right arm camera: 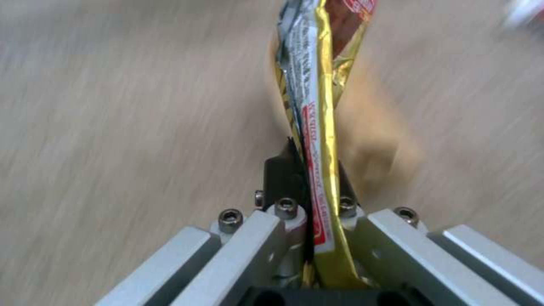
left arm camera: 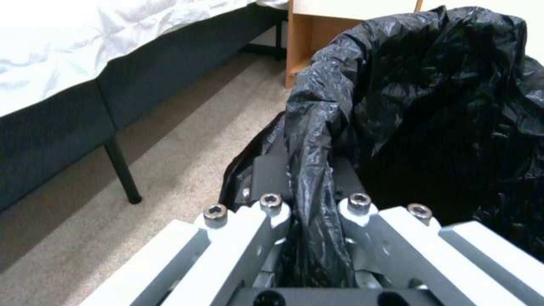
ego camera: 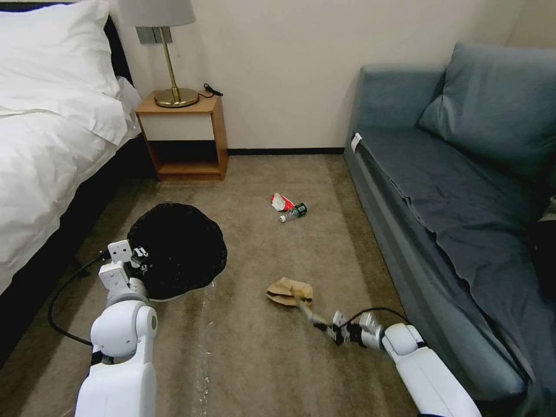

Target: Pick up the trash bin, then pick up the garbage on the floor and place it into the trash bin.

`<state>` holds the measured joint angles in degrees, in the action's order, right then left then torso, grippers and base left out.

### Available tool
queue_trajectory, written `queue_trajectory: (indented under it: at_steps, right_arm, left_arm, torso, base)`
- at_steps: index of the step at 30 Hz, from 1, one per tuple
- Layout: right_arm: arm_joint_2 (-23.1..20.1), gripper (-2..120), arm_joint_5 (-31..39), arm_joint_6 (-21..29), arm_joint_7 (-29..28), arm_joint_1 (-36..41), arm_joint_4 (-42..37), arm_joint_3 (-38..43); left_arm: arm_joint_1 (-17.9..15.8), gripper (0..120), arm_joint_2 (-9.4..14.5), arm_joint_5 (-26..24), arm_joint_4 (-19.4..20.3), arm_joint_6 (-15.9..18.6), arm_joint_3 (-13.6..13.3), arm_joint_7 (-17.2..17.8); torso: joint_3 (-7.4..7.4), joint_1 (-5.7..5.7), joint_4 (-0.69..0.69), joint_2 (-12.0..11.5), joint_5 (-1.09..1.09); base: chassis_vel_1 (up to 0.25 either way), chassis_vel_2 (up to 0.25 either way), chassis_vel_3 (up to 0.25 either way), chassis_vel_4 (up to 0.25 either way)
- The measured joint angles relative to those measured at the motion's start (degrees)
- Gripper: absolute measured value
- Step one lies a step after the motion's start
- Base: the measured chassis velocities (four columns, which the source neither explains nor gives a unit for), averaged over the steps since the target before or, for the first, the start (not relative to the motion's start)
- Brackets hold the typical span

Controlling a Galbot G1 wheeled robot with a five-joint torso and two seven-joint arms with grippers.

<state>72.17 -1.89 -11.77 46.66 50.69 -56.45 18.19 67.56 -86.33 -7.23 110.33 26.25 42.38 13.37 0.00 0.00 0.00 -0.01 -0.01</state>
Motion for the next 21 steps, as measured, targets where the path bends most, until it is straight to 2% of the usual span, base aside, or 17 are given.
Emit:
queue_trajectory:
  at_steps: [4,6,10,12,13,15,16,19,21]
  right_arm:
    - [-0.3,0,4.2,-0.2,-3.9,-0.7,-4.9,-0.6]
    - [-1.2,0,7.6,0.9,-7.9,-1.1,-10.6,-3.2]
    - [-2.4,0,9.7,1.7,-11.9,-2.0,-15.7,-6.8]
    - [-3.9,0,11.2,2.4,-17.6,-4.3,-20.4,-12.3]
    - [-3.9,0,11.2,2.4,-17.6,-4.3,-20.4,-12.3]
    - [-4.4,0,12.6,3.1,-22.2,-7.5,-23.1,-17.8]
    - [-4.4,0,12.6,3.1,-22.2,-7.5,-23.1,-17.8]
    - [-5.0,0,15.5,5.6,-26.4,-13.7,-25.4,-26.8]
    - [-5.3,0,16.4,6.5,-27.3,-15.6,-25.5,-29.4]
  left_arm:
    - [-0.4,4,-0.1,0.1,-0.7,-0.2,-0.3,0.0]
    - [-0.9,4,-0.1,0.2,-1.1,-0.2,-0.7,0.0]
    - [-1.3,4,-0.1,0.3,-1.3,-0.2,-1.0,0.0]
    - [-1.6,4,-0.2,0.5,-1.5,-0.2,-1.7,0.0]
    - [-1.6,4,-0.2,0.5,-1.5,-0.2,-1.7,0.0]
    - [-1.6,4,-0.5,0.8,-1.8,-0.2,-2.6,0.0]
    - [-1.6,4,-0.5,0.8,-1.8,-0.2,-2.6,0.0]
    - [-1.6,4,-1.1,1.3,-1.9,-0.2,-3.5,0.0]
    - [-1.6,4,-1.2,1.4,-1.9,-0.2,-3.7,0.0]
  torso:
    - [0.0,0.0,0.0,0.0,0.0]
    - [0.0,0.0,0.0,0.0,0.0]
    - [0.0,0.0,-0.01,0.0,0.0]
    - [0.0,0.0,-0.01,0.0,0.0]
    - [0.0,0.0,-0.01,0.0,0.0]
    - [0.0,0.0,0.0,0.0,0.01]
    - [0.0,0.0,0.0,0.0,0.01]
    - [0.0,0.0,0.01,0.0,0.0]
    - [0.0,0.0,0.01,0.0,0.0]
  base:
    - [0.0,0.0,0.0,0.0]
    - [0.0,0.0,0.0,0.0]
    - [0.0,0.0,0.0,0.0]
    - [0.0,0.0,0.0,0.0]
    - [0.0,0.0,0.0,0.0]
    - [0.0,0.0,0.0,0.0]
    - [0.0,0.0,0.0,0.0]
    - [0.0,0.0,0.0,0.0]
    - [0.0,0.0,0.0,0.0]
